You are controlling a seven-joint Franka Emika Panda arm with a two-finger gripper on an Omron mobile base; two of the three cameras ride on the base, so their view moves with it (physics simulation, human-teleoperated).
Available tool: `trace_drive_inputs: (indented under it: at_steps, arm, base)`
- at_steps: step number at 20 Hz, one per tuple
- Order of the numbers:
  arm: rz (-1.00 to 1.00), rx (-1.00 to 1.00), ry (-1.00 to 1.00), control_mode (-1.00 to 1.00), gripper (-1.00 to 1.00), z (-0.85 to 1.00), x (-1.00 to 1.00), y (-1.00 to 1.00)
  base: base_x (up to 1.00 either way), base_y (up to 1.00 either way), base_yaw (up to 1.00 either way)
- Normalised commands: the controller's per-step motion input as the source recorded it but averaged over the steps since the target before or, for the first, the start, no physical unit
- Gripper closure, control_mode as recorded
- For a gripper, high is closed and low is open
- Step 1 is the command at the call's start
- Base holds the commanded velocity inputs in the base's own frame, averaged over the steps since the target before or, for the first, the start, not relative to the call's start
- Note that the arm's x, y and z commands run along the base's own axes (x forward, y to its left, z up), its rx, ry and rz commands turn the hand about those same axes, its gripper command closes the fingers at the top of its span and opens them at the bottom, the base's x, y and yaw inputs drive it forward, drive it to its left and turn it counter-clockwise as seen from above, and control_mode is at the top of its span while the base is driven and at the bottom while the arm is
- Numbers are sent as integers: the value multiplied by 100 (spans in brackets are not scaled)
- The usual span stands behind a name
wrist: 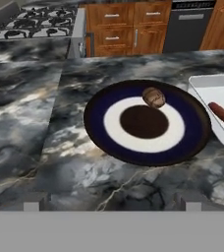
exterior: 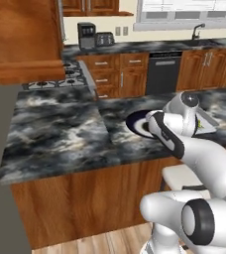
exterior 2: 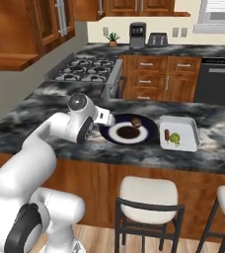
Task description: Place one cooked food and one vegetable from the large plate to each tupperware container.
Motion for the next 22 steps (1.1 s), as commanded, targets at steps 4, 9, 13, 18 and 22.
trace_drive_inputs:
  at_steps: [4,9,13,18,22]
  arm:
    - [0,0,0,100,-100,0,0,0]
    - [0,0,0,100,-100,0,0,0]
    - [0,0,0,100,-100,0,0,0]
    - [0,0,0,100,-100,0,0,0]
    - [0,0,0,100,-100,0,0,0]
  base:
    - [100,6,-42]
    - [100,22,-38]
    - [100,15,-37]
    - [96,22,-29]
    - [12,89,0]
